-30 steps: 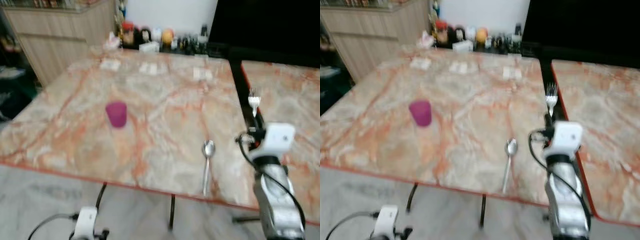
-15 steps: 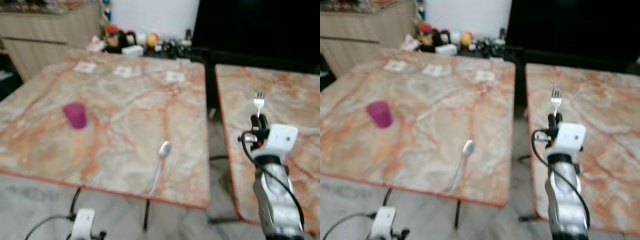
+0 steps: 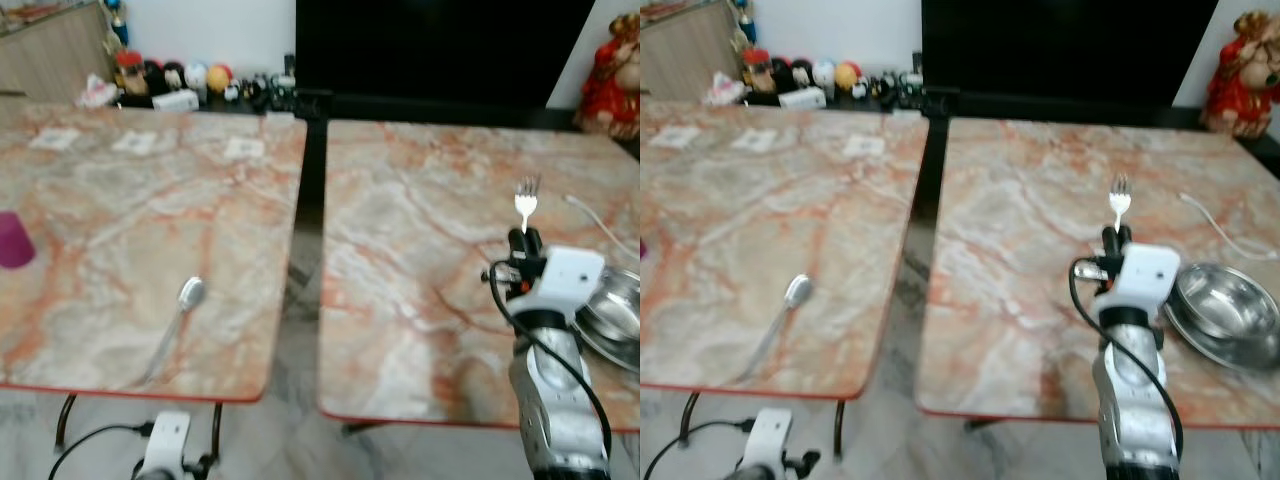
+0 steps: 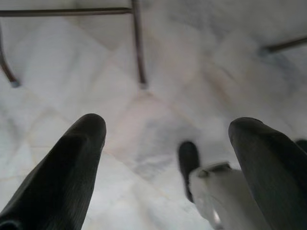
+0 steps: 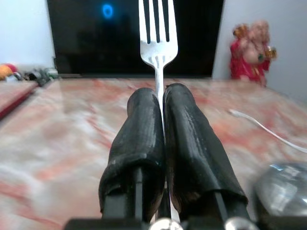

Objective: Setting the table

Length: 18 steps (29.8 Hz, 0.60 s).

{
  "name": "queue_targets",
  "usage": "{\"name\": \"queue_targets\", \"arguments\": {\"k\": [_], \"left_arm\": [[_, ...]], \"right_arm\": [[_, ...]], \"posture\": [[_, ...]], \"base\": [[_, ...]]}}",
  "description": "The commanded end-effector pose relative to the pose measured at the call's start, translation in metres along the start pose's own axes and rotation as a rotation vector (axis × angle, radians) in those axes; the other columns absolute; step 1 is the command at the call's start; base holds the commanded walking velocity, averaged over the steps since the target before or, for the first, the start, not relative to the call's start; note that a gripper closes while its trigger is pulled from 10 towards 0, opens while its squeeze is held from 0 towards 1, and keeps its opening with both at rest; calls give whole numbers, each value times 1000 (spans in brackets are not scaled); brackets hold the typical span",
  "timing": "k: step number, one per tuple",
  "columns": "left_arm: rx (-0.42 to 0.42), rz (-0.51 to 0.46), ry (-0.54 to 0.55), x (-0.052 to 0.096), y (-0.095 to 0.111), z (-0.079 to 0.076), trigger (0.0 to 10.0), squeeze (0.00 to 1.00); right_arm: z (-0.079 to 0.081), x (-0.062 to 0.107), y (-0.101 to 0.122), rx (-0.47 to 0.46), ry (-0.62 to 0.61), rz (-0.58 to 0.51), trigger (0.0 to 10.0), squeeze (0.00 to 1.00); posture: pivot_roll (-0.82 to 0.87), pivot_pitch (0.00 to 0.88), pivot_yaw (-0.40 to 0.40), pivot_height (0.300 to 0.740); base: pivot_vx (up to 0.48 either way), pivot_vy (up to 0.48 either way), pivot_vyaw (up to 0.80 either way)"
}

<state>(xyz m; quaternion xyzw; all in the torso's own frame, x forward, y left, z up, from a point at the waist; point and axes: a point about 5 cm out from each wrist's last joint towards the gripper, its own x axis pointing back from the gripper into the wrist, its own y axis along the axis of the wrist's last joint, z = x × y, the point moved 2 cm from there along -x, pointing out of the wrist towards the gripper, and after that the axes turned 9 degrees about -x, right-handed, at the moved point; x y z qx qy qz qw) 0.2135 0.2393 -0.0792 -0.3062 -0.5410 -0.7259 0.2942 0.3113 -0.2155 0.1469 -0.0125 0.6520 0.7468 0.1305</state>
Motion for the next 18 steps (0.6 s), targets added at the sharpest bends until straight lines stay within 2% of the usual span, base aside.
{"name": "queue_targets", "arguments": {"k": [1,9,18], "left_arm": [[-4,7,-9,0,0,-3,10000,0],[-2,6,-7,0,0,-2,10000,0],[-2,4,-3,0,1,-1,10000,0]], "right_arm": [[-1,-2,4,14,1,-11,10000,0],[2,-1,3,14,14,-5,10000,0],[-4,-3,3,21,0,3,10000,0]], "posture": [[18,0,-20,740],[18,0,-17,740],[21,0,-17,740]], "base": [[0,-480,0],[0,-480,0],[0,-480,0]]}}
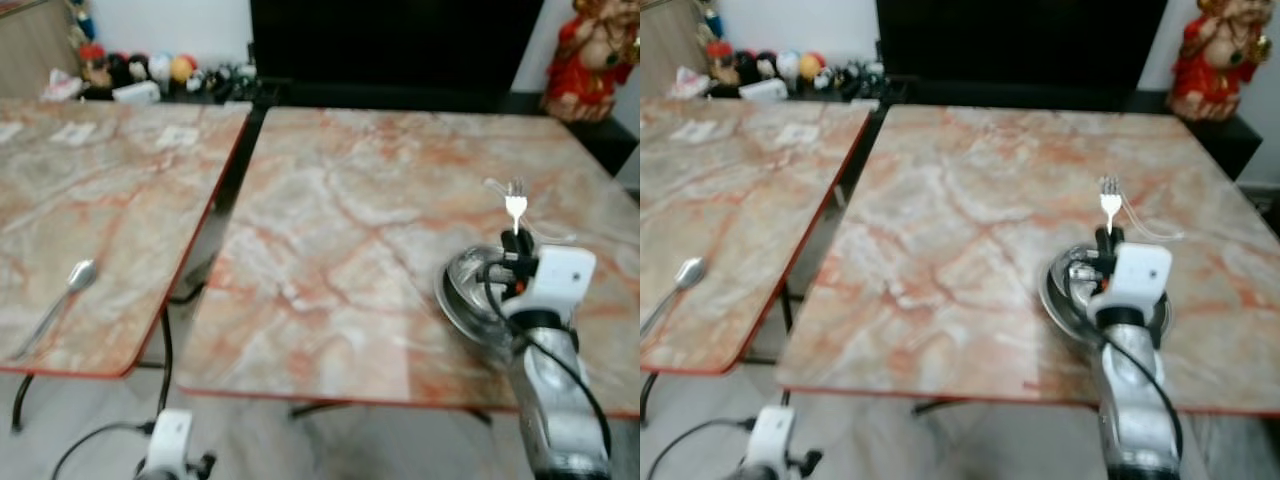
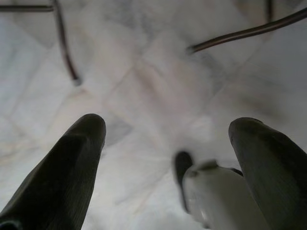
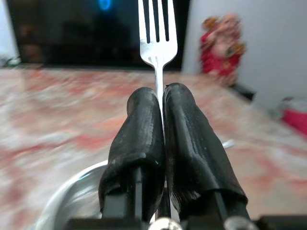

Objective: Setting the table

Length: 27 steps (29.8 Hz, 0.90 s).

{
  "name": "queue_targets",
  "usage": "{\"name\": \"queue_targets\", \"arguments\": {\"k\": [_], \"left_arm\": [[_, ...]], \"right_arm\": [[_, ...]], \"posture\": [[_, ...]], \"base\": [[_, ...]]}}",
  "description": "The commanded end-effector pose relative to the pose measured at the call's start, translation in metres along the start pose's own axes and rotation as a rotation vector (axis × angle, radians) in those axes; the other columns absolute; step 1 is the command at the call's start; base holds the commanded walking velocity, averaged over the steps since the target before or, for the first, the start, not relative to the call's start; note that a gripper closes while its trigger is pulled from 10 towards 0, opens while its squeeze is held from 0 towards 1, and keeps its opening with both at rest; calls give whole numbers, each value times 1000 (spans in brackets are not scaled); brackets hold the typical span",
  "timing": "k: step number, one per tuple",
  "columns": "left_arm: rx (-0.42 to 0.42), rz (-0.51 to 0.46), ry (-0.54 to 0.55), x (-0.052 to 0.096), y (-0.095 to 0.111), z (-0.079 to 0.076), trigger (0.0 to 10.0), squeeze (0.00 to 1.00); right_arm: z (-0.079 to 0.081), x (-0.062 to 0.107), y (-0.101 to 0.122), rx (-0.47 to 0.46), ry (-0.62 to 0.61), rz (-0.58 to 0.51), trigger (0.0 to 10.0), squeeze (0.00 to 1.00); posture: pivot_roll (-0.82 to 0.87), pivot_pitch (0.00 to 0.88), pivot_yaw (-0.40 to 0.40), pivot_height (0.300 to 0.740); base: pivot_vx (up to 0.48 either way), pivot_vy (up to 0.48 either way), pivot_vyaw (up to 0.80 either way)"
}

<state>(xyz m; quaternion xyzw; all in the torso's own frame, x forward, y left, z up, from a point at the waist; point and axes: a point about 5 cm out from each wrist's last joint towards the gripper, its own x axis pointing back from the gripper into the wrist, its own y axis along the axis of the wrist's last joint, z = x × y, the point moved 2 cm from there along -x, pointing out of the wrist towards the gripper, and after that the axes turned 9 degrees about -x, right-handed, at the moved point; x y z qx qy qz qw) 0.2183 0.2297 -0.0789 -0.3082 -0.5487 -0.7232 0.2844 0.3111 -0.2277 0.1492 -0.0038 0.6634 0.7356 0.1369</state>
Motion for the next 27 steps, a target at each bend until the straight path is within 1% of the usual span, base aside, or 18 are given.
{"name": "queue_targets", "arguments": {"k": [1,5,6,7,8,10,12,14,15,16,17,19,20,22,25,27], "left_arm": [[-7,19,17,2,-5,7,10000,0],[0,23,27,2,-6,8,10000,0],[-1,22,25,2,-5,8,10000,0],[-1,22,25,2,-5,8,10000,0],[2,22,25,2,-5,8,10000,0],[3,22,25,2,-5,8,10000,0],[5,23,26,2,-5,8,10000,0],[6,23,25,1,-5,8,10000,0],[7,23,25,1,-5,8,10000,0],[7,23,24,1,-5,8,10000,0],[8,23,24,1,-5,8,10000,0],[7,23,24,1,-5,9,10000,0],[-1,22,22,1,-5,9,10000,0],[-1,23,23,2,-5,10,10000,0],[17,26,28,2,-6,10,10000,0],[26,29,29,2,-6,9,10000,0]], "right_arm": [[7,-2,0,-12,14,2,10000,0],[2,-4,1,-8,-5,0,10000,0],[-4,-5,2,8,-33,1,10000,0],[-4,-5,2,8,-33,1,10000,0],[-12,-6,3,5,-63,2,10000,0],[-20,-7,4,12,-92,11,10000,0],[-35,-10,8,59,-126,25,10000,0],[-40,-12,8,82,-141,37,10000,0],[-50,-14,5,112,-177,86,10000,0],[-55,-15,3,128,-193,112,10000,0],[-60,-16,4,121,-210,113,10000,0],[-62,-18,8,93,-215,88,10000,0],[-62,-18,10,96,-217,84,10000,0],[-56,-18,11,63,-197,68,10000,0],[-49,-16,7,51,-177,74,10000,0],[-46,-14,4,44,-178,85,10000,0]], "posture": [[23,0,-17,740],[23,0,-18,740],[25,0,-18,740],[25,0,-18,740],[24,0,-18,740],[24,0,-17,740],[23,0,-16,740],[22,0,-15,740],[20,0,-11,740],[20,0,-11,740],[19,0,-10,740],[20,0,-8,740],[19,0,-7,740],[21,0,-6,740],[23,0,-6,740],[25,0,-6,740]], "base": [[0,-394,0],[0,0,0],[0,0,0],[0,0,0],[0,0,0],[0,0,0],[0,0,0],[0,0,0],[0,0,0],[0,0,0],[0,0,0],[0,0,0],[0,0,0],[0,0,0],[0,0,0],[0,0,0]]}}
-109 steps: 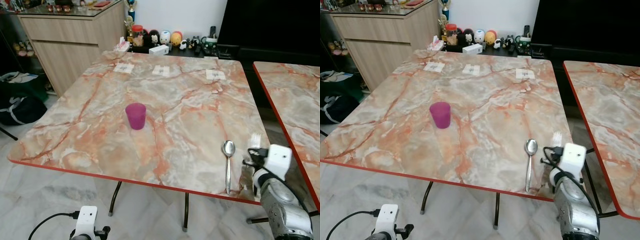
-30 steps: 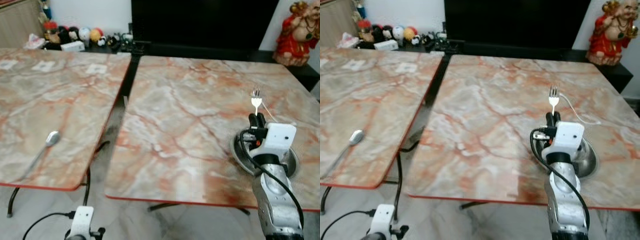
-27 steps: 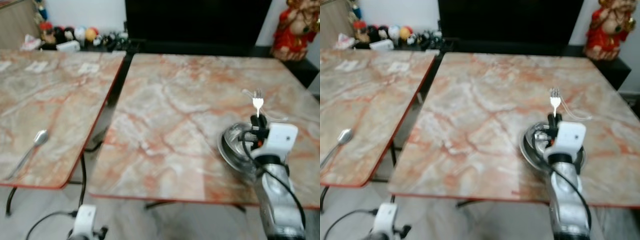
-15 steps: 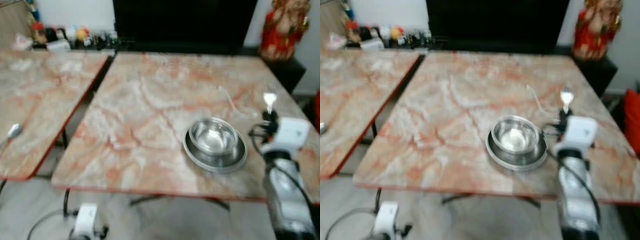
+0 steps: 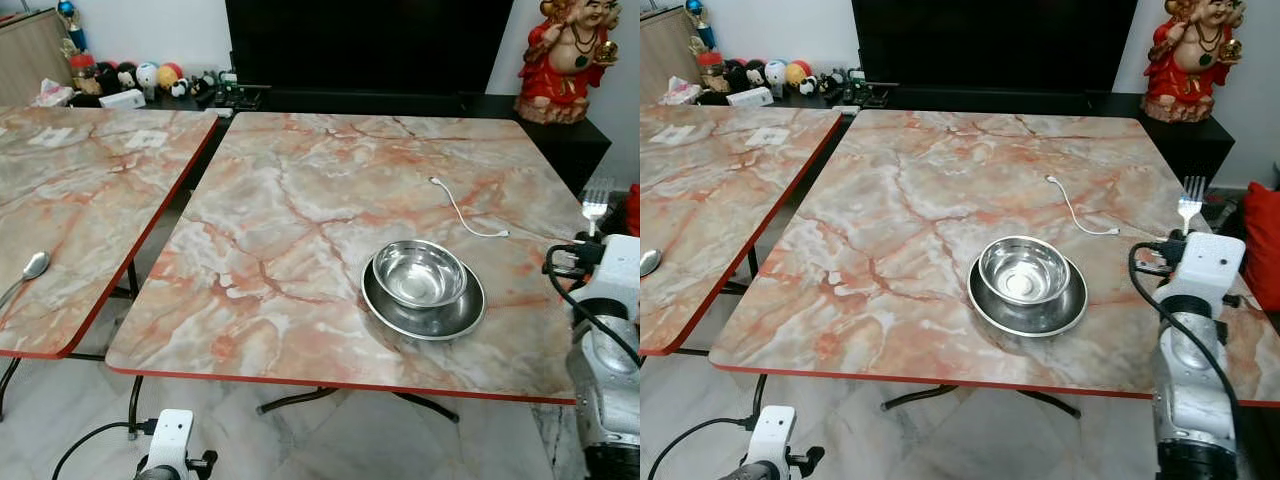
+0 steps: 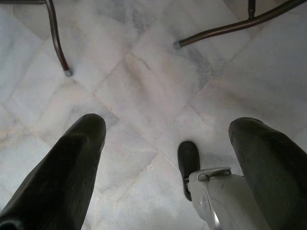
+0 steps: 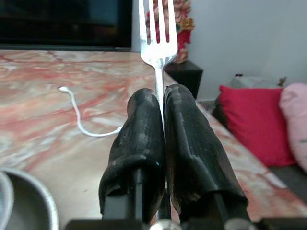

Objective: Setting the table

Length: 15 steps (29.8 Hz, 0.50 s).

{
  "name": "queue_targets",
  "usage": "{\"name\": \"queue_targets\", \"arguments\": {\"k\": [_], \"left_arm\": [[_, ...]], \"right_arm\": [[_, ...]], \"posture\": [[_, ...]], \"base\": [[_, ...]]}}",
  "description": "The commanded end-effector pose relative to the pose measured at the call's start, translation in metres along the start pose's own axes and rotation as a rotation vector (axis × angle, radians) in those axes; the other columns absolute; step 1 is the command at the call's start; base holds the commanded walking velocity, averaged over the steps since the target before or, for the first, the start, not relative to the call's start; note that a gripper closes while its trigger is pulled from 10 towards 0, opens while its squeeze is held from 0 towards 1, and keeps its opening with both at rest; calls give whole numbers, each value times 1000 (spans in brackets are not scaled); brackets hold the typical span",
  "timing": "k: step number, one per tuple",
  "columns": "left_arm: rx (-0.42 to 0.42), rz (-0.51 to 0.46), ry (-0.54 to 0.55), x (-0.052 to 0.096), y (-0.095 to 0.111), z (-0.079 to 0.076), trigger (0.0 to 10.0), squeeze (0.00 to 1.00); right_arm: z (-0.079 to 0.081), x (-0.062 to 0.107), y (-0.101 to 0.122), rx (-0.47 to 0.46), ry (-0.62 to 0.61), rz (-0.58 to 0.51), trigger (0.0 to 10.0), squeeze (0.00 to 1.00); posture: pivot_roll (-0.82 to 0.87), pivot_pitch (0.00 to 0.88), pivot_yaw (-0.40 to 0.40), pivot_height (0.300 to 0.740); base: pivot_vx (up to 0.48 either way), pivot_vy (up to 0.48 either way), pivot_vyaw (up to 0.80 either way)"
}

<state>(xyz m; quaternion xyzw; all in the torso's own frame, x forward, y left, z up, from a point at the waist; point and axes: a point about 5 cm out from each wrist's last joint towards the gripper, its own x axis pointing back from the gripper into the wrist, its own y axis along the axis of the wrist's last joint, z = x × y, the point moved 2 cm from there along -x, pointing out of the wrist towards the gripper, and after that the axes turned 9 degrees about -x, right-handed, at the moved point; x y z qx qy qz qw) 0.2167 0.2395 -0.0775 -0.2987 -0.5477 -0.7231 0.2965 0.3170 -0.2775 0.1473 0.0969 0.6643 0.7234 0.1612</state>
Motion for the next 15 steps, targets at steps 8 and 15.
{"name": "queue_targets", "arguments": {"k": [8,15], "left_arm": [[-7,26,4,0,-3,0,10000,0],[10,19,-5,0,-3,-2,10000,0]], "right_arm": [[6,2,1,-30,7,-1,10000,0],[5,-1,-1,-42,-3,24,10000,0]], "posture": [[27,0,-11,740],[27,0,-14,740]], "base": [[0,360,0],[0,0,-408]]}}
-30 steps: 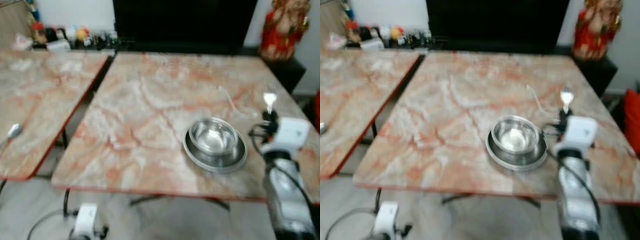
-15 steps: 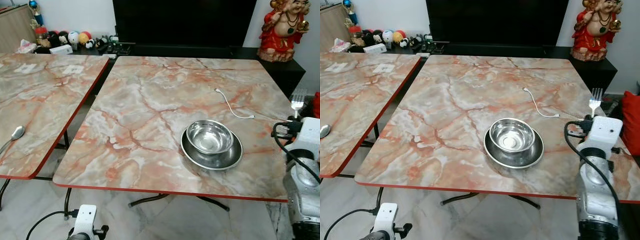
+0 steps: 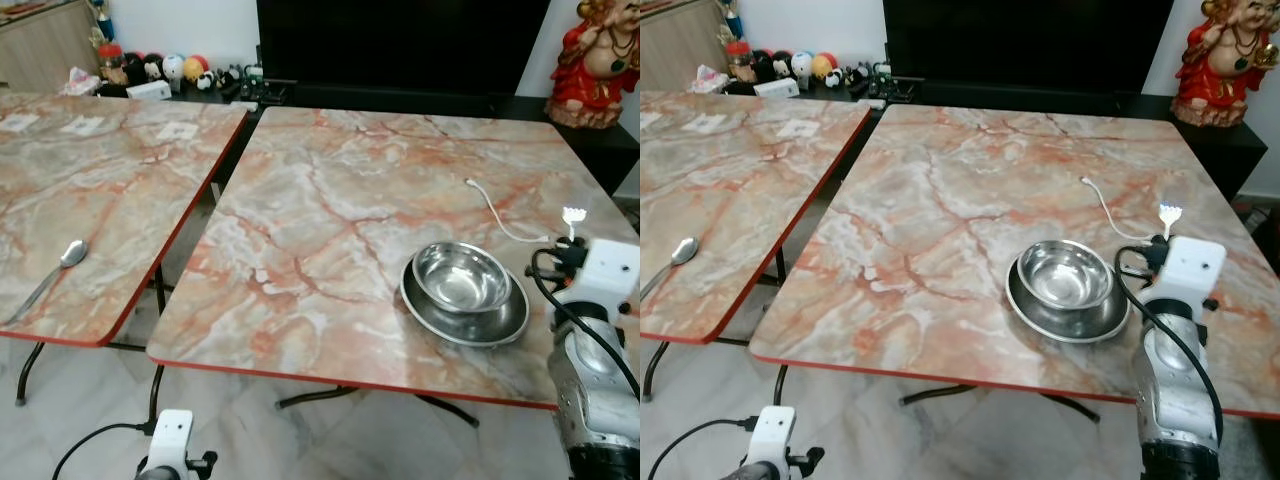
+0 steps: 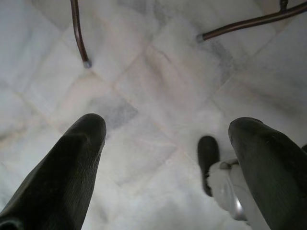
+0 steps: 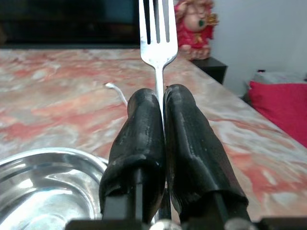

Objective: Setting the table

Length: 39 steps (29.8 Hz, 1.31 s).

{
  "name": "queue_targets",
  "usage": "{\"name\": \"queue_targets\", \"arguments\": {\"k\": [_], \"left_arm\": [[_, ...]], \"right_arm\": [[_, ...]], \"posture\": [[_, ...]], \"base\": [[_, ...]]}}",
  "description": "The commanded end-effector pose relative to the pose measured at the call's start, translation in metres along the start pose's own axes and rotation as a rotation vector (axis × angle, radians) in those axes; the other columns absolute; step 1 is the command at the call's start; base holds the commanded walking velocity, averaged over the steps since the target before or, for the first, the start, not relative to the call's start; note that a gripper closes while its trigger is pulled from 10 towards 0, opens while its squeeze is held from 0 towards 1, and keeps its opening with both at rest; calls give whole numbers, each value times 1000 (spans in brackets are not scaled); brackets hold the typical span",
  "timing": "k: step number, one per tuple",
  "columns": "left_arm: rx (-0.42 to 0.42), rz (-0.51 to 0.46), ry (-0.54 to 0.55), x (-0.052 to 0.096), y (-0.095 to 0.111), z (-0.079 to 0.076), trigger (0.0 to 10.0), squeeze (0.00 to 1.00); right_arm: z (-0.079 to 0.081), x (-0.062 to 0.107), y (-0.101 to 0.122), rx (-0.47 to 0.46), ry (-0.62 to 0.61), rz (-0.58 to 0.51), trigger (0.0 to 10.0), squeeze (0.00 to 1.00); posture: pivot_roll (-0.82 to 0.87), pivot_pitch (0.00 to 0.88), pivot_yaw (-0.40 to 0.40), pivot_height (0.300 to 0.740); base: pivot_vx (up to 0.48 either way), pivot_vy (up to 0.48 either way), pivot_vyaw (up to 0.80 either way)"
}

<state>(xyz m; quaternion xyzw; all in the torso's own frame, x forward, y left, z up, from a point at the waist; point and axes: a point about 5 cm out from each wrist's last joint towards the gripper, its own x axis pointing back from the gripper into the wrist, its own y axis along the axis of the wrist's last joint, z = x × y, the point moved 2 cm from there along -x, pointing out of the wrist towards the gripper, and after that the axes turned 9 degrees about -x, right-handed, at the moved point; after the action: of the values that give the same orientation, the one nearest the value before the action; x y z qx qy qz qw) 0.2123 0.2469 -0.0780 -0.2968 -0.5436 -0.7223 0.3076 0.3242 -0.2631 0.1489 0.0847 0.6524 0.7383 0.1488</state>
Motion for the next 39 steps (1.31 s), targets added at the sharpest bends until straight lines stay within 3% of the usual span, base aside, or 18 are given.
{"name": "queue_targets", "arguments": {"k": [1,8,17,32,39], "left_arm": [[9,1,-22,-1,2,-8,10000,0],[7,2,-22,-1,2,-8,10000,0],[10,5,-21,-1,2,-8,10000,0],[13,2,-20,-1,2,-8,10000,0],[7,2,-18,-1,2,-7,10000,0]], "right_arm": [[-11,1,-1,-2,-35,14,10000,0],[-9,2,-2,-12,-24,12,10000,0],[-5,1,-3,-3,-4,20,10000,0],[-6,0,-2,-4,-9,15,10000,0],[-6,0,-2,2,-14,13,10000,0]], "posture": [[27,0,-14,740],[29,0,-12,740],[30,0,-10,740],[32,0,-11,740],[32,0,-11,740]], "base": [[0,0,-788],[0,0,-788],[0,0,0],[356,0,0],[0,0,0]]}}
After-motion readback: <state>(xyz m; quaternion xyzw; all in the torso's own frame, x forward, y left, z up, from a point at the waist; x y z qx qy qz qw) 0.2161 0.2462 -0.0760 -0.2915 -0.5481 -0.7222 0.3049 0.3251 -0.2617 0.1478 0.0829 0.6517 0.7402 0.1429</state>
